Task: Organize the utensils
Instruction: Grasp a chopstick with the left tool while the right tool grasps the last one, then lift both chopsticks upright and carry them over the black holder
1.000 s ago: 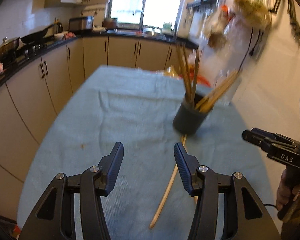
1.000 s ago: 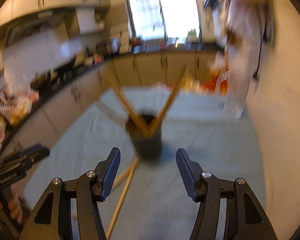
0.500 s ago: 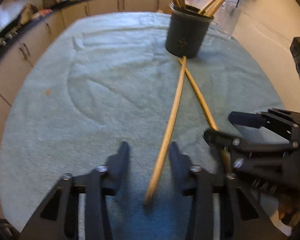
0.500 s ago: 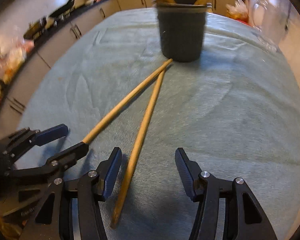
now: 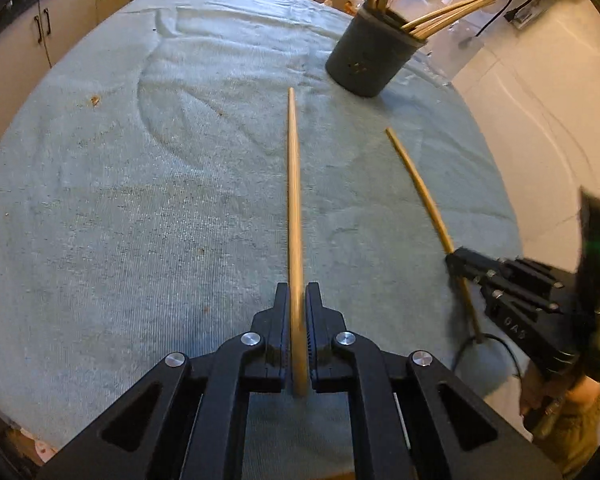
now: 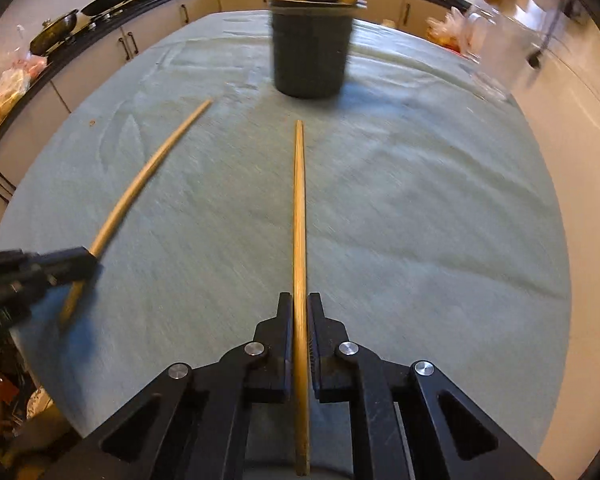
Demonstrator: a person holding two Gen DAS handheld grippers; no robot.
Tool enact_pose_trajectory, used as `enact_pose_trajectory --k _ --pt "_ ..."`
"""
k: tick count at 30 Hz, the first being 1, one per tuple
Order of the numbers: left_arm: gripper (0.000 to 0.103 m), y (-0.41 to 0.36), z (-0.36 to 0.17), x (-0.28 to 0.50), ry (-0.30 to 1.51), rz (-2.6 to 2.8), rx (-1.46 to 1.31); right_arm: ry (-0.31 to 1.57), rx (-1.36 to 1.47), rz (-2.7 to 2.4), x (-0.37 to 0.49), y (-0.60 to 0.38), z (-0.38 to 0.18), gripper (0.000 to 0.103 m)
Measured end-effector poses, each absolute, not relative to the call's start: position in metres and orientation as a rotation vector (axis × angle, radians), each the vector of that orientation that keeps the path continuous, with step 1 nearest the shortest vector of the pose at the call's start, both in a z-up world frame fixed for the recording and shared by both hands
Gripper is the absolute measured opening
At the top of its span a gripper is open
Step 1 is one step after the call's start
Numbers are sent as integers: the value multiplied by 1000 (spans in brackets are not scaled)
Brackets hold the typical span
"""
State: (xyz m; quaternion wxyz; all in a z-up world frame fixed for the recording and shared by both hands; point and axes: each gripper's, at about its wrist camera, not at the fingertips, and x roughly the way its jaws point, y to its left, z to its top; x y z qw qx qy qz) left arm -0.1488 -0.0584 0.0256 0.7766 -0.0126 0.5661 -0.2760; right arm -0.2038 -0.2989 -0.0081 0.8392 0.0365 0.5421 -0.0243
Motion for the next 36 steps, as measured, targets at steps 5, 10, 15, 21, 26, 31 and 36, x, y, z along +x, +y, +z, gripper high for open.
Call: enact_pose_trajectory --k 5,10,15,21,26,31,36 --pt "18 -68 47 -142 1172 -598 31 1155 126 -29 -210 -312 -8 37" --pt "22 -91 41 -99 1163 -542 65 1147 139 -28 -183 -314 -8 37" --pt "22 -112 25 -59 1192 -517 39 1147 125 -30 -139 -314 -8 33" --pt "22 -128 15 -32 1198 -509 32 1149 90 -47 -98 -313 -9 28" --pt "22 -126 14 -28 1178 -521 -4 1134 60 -53 -82 -309 -9 28" --pt "4 -125 15 -38 1138 -519 28 1099 61 -52 -80 -303 -10 6" --pt "5 -118 27 -46 1123 -537 -2 1028 147 -33 -86 -304 3 6"
